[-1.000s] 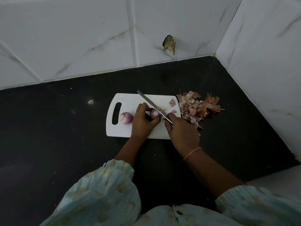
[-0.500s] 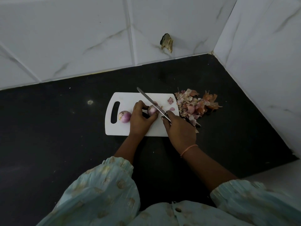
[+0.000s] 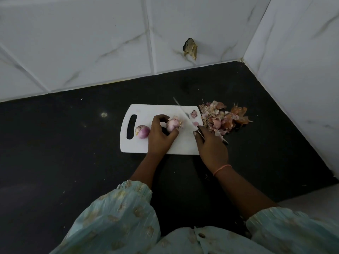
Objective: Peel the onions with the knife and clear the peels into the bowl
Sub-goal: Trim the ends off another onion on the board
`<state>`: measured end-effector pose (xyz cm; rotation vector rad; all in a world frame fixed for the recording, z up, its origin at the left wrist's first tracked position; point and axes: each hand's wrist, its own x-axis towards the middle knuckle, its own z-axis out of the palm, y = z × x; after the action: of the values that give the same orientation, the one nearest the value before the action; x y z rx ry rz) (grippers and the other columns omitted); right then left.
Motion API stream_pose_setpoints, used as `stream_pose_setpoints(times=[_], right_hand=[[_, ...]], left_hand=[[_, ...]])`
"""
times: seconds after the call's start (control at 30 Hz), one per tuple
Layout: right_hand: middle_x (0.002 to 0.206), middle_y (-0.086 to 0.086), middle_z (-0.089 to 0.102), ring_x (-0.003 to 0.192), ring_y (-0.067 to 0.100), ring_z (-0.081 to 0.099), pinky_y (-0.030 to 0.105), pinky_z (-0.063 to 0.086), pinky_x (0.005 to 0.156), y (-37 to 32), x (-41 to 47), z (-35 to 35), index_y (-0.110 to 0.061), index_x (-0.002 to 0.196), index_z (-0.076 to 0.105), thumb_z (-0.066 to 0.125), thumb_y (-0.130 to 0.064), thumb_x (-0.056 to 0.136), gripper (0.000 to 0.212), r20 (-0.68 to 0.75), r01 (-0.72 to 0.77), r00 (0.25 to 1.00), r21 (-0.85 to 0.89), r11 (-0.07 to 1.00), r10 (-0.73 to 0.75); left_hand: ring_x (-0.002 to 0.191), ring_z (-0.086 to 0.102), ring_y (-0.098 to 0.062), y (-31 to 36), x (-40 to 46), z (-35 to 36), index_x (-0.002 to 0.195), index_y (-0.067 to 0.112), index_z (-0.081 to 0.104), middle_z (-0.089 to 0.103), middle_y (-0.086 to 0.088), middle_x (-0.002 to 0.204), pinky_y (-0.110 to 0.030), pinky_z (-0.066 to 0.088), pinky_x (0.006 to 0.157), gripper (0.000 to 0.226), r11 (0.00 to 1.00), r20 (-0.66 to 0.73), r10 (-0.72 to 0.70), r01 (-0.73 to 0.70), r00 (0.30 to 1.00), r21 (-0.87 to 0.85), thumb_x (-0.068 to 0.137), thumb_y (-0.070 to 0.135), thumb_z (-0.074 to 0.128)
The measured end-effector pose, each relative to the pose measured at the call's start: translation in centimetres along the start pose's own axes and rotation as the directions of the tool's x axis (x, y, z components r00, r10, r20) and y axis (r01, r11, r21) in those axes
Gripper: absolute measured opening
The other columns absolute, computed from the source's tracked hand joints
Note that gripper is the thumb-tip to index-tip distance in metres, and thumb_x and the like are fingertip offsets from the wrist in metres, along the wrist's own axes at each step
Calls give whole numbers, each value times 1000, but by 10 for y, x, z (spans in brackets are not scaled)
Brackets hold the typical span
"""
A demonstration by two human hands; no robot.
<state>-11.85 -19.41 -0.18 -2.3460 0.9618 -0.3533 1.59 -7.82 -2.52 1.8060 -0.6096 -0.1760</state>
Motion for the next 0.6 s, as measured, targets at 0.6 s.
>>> stream_pose_setpoints(times=[0.6], right_hand=[[117, 8, 55, 110, 24, 52, 32, 45, 86, -15, 15, 11, -16, 123, 62, 57, -25, 95, 30, 13, 202, 979, 47, 978, -203]], left_hand=[[104, 61, -9, 0, 0, -1, 124, 21, 59, 60, 3, 120, -24, 55, 80, 48, 996, 0, 88, -88, 996, -35, 81, 20, 80]])
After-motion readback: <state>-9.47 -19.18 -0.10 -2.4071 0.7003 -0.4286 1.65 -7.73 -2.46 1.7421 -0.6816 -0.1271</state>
